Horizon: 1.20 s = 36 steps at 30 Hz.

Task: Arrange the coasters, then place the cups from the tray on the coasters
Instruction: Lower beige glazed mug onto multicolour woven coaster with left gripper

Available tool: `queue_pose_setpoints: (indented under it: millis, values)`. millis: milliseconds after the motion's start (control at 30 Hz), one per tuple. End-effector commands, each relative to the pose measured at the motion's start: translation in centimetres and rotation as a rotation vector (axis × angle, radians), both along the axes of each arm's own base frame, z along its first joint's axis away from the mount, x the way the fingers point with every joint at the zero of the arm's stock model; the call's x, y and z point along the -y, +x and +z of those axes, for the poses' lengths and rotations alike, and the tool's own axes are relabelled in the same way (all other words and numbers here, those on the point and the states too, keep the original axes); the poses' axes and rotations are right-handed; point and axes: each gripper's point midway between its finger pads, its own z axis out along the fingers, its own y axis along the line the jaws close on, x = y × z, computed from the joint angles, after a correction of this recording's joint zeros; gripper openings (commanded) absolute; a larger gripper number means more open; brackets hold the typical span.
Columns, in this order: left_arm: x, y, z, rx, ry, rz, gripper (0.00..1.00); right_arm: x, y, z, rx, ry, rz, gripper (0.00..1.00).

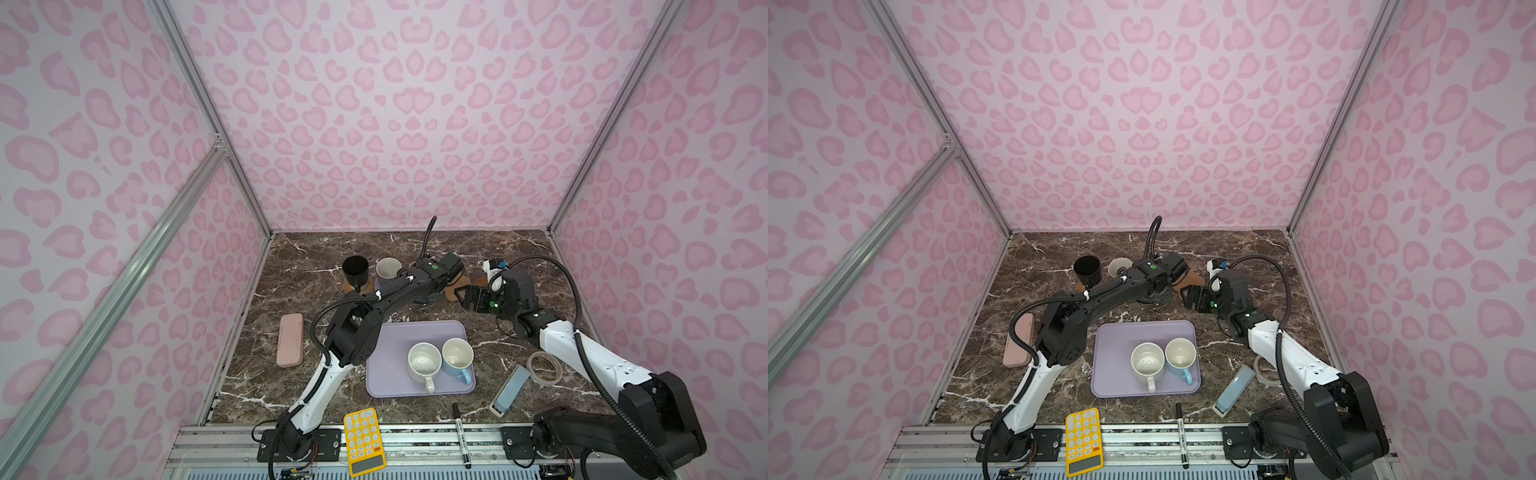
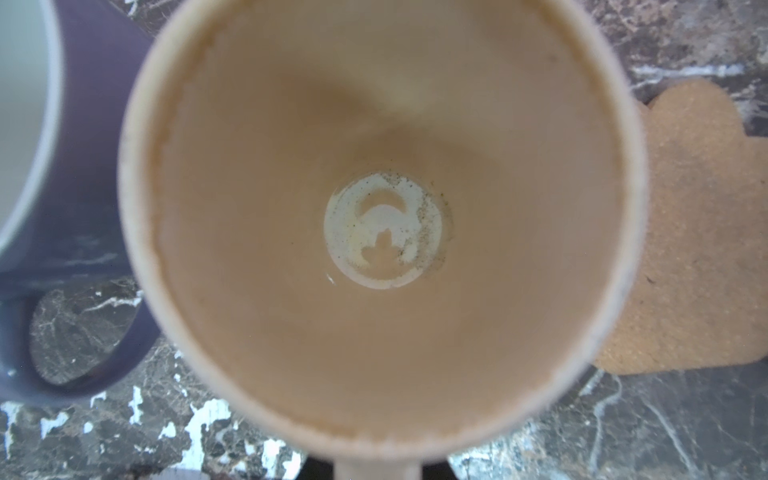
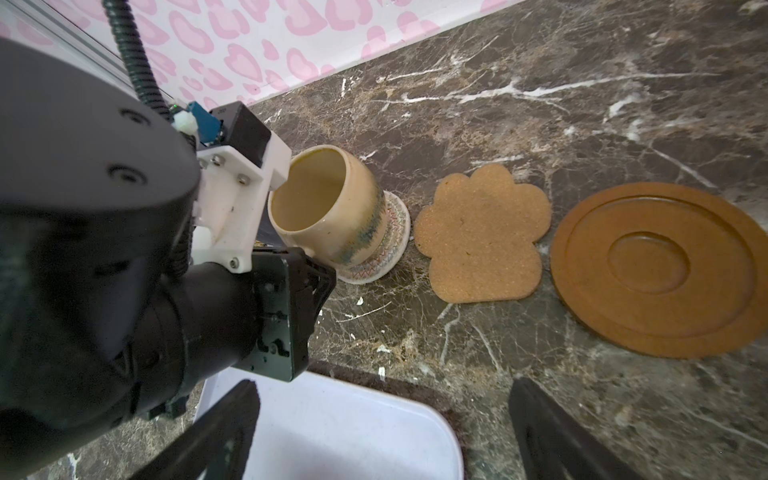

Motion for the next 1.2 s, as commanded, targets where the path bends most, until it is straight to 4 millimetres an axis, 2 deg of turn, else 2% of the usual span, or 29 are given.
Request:
queue_pose_setpoints:
  millis: [0, 200, 400, 633, 867, 1067, 1167]
  values:
    - [-0.3, 0.4, 3.8, 0.07, -0.043, 0.021, 0.0, -0.2, 0.0, 0.0, 0.008, 0.007, 0.005, 0.95]
    - [0.1, 0.6, 3.7, 0.069, -0.067, 0.018, 0.0, -0.1, 0.0, 0.0, 0.007, 0.007, 0.005, 0.95]
    - [-0.1, 2.0, 6.6, 0.137, -0.093, 0.013, 0.0, -0.2, 0.0, -0.2, 0.005, 0.006, 0.006, 0.95]
    - [-0.3, 1.1, 8.1, 0.165, -0.095, 0.001, 0.0, -0.2, 0.1, -0.5, -0.002, 0.007, 0.005, 0.95]
    - [-0.6, 0.0, 6.7, 0.135, -0.093, 0.008, 0.0, -0.4, 0.2, -0.9, -0.016, 0.01, 0.011, 0.95]
    - [-0.5, -0.6, 4.3, 0.08, -0.093, 0.008, 0.01, -0.4, 0.3, -1.0, -0.018, 0.007, 0.014, 0.95]
    - [-0.3, -0.7, 3.4, 0.068, -0.104, 0.001, 0.11, -0.4, 0.3, -1.1, -0.02, 0.005, 0.012, 0.95]
